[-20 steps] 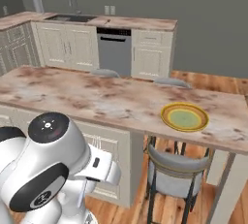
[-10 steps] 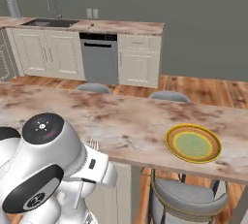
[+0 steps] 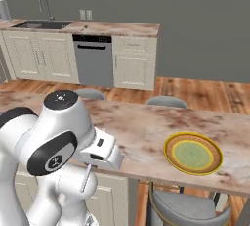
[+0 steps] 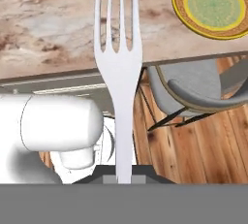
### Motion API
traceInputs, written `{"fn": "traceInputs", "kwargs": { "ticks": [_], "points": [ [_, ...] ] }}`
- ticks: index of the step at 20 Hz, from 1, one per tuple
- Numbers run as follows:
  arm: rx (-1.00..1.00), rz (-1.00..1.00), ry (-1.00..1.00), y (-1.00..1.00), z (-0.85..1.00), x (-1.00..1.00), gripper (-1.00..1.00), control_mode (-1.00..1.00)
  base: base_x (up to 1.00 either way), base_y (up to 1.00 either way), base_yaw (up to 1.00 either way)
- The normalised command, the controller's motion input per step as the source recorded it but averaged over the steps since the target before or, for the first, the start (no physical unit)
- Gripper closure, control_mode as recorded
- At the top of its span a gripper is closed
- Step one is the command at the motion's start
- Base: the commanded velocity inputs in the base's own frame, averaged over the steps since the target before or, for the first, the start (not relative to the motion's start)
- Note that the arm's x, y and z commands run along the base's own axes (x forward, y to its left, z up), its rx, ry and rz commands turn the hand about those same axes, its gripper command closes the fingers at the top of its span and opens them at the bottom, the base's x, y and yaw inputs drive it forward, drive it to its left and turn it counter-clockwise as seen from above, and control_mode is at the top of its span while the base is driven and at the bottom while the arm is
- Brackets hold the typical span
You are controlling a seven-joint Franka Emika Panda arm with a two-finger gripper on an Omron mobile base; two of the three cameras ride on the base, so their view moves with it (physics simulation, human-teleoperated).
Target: Take the fork and place it on the left side of the plate. Then take the spoon and place it on the right side of the plate. Make sure they're directly next to the plate.
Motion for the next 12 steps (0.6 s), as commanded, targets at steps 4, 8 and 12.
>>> {"fn": "traceInputs", "kwargs": {
  "ticks": [4, 8, 12],
  "points": [
    [0.0, -0.12, 0.25, 0.0, -0.01, 1.0, 1.0, -1.0, 0.0, 0.0, 0.0],
    [0.0, -0.09, 0.22, -0.14, -0.08, 0.93, 1.0, -1.0, 0.0, 0.0, 0.0],
    [0.0, -0.03, 0.09, -0.41, -0.41, 0.51, 1.0, -1.0, 0.0, 0.0, 0.0]
  ]
}}
